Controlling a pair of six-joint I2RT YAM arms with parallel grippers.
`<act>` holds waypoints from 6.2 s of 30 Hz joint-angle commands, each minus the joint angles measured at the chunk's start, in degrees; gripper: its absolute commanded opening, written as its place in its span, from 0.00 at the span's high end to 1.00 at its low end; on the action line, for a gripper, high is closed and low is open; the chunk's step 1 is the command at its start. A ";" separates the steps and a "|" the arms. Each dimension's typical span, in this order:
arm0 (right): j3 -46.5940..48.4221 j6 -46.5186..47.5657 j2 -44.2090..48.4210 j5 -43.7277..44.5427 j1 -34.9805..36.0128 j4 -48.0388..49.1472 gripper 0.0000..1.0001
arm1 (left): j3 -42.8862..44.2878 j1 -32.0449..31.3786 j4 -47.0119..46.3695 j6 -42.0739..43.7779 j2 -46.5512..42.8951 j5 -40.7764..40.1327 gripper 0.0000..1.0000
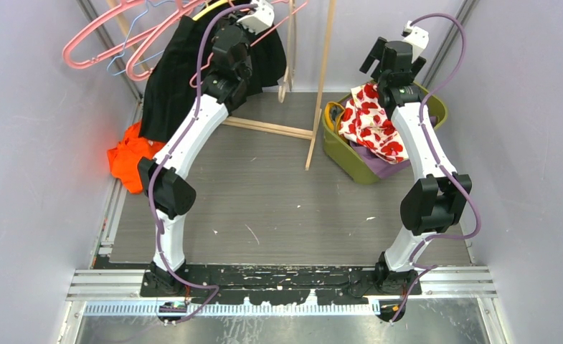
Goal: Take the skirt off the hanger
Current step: Place the hanger at the clothesline, then pick up the hanger from the clothesline.
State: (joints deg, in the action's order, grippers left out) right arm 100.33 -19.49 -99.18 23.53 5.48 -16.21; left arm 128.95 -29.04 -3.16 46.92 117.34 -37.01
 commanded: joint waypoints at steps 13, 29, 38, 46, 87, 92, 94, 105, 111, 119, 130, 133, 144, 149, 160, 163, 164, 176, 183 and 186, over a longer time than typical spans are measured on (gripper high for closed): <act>-0.39 -0.48 1.72 -0.54 -1.46 3.04 0.05 | 4.91 0.46 -4.05 -4.46 4.27 1.47 1.00; 1.40 -1.69 -0.57 -1.53 -2.19 2.51 0.06 | 7.18 1.61 -2.56 -6.68 5.52 2.75 1.00; -1.33 -1.92 0.65 -1.67 -2.26 3.08 0.06 | -3.17 1.61 -4.12 -6.64 1.23 2.58 0.70; -0.84 -2.23 0.39 -2.26 -2.27 2.98 0.07 | -5.63 1.62 -3.16 -7.44 -2.09 3.56 0.32; -4.27 -0.03 5.61 -4.20 1.09 3.90 0.09 | -38.89 -4.25 15.43 -16.23 -51.54 4.01 0.02; -4.78 -0.27 6.05 -4.43 1.14 4.07 0.09 | -37.32 1.47 14.55 -17.55 -48.02 3.95 0.01; -4.89 -0.29 6.25 -4.50 1.15 4.21 0.09 | -36.07 5.42 14.83 -21.58 -46.25 6.62 0.01; -6.38 0.40 6.66 -3.68 1.20 5.09 0.08 | -19.66 12.25 15.98 -23.55 -34.94 13.19 0.01; -6.29 0.28 5.67 -3.44 1.19 5.22 0.08 | -12.63 12.32 16.55 -19.09 -31.18 14.48 0.01; -4.71 0.81 4.45 -3.31 1.17 5.15 0.08 | -10.33 15.47 15.52 -22.78 -24.80 22.47 0.01; -4.09 3.93 3.37 -1.04 0.81 5.31 0.07 | -3.45 20.17 12.99 -34.79 -15.60 31.10 0.01; -2.76 4.10 2.29 -0.97 0.76 5.00 0.07 | -3.11 20.77 13.10 -36.97 -15.04 32.84 0.01; 0.38 2.38 -1.13 -1.87 0.75 4.17 0.08 | -2.93 21.13 14.87 -42.05 -19.44 40.52 0.01; 0.65 2.09 -1.48 -2.12 0.73 4.15 0.08 | -4.56 21.17 15.91 -43.66 -23.41 41.23 0.02; 0.92 1.90 -1.38 -2.37 0.74 4.03 0.08 | -6.73 21.14 14.59 -45.86 -23.69 41.78 0.02; 0.68 2.25 -1.21 -2.11 0.75 4.14 0.08 | -5.02 21.13 13.81 -47.69 -21.31 42.82 0.02; 0.53 2.32 -1.13 -2.09 0.76 4.26 0.08 | -4.37 21.13 13.44 -48.52 -20.58 43.23 0.02; 0.17 3.86 -1.35 -0.77 0.60 4.51 0.07 | -2.30 21.04 11.16 -56.73 -15.40 48.30 0.04; 0.48 3.46 -1.80 -0.94 0.63 4.47 0.07 | -4.68 20.55 13.42 -57.10 -14.80 48.21 0.06; 0.39 3.39 -1.96 -1.00 0.64 4.47 0.07 | -5.61 20.11 14.91 -57.01 -13.85 47.84 0.07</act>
State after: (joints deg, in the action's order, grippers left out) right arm 98.30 -16.38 -101.41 21.80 6.26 -14.20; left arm 123.90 -8.32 12.56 -9.15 103.61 10.31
